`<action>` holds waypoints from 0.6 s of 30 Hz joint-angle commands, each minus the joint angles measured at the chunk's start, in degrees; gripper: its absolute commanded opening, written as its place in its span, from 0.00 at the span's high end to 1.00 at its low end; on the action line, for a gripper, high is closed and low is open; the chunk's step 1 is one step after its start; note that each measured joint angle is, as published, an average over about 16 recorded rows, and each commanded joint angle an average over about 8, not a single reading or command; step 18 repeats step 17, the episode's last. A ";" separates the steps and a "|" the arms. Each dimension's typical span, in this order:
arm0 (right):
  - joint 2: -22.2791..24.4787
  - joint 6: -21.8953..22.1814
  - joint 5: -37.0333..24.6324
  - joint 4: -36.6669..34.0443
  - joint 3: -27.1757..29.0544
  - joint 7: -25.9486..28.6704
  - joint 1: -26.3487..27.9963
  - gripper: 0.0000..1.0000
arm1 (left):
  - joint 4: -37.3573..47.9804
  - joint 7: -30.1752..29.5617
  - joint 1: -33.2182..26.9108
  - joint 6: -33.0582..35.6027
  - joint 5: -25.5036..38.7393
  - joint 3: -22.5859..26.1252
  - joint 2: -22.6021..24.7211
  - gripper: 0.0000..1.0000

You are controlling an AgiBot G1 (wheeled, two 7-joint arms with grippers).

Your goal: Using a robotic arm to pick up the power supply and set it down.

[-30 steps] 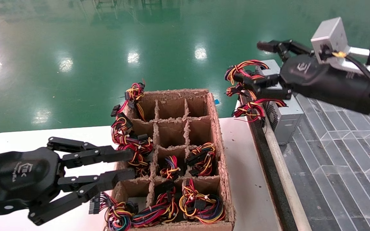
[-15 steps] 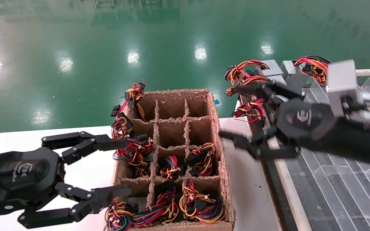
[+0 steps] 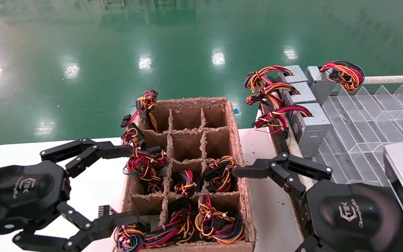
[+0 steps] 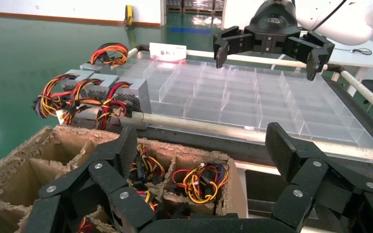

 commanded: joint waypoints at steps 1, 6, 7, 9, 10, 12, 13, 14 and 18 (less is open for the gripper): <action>0.54 -0.74 1.17 1.16 -0.02 0.42 -0.95 0.00 | 0.00 0.00 0.01 -0.01 0.00 0.00 0.00 0.00; 0.38 -0.49 0.83 0.75 -0.03 0.28 -0.64 0.00 | 0.01 0.00 0.01 -0.01 0.00 0.00 0.00 0.00; 0.33 -0.42 0.71 0.64 -0.03 0.25 -0.55 0.00 | 0.00 0.00 0.01 -0.01 0.00 0.00 0.00 0.00; 0.24 -0.30 0.50 0.45 -0.03 0.19 -0.40 0.00 | 0.00 0.00 0.01 0.00 0.00 0.00 0.00 0.00; 0.20 -0.25 0.41 0.37 -0.03 0.16 -0.33 0.00 | 0.00 0.00 0.01 0.00 0.00 0.00 0.00 0.00; 0.14 -0.15 0.24 0.23 -0.03 0.12 -0.22 0.00 | 0.00 0.00 0.01 0.00 0.00 0.00 0.00 0.00; 0.11 -0.11 0.17 0.16 -0.03 0.10 -0.16 0.00 | 0.00 0.00 0.01 0.00 0.00 0.00 0.00 0.00; 0.08 -0.07 0.10 0.10 -0.03 0.08 -0.12 0.00 | 0.00 0.00 0.01 0.00 0.00 0.00 0.00 0.00; 0.04 -0.02 0.01 0.02 -0.03 0.06 -0.05 0.00 | 0.00 0.00 0.01 0.00 0.00 0.00 0.00 0.00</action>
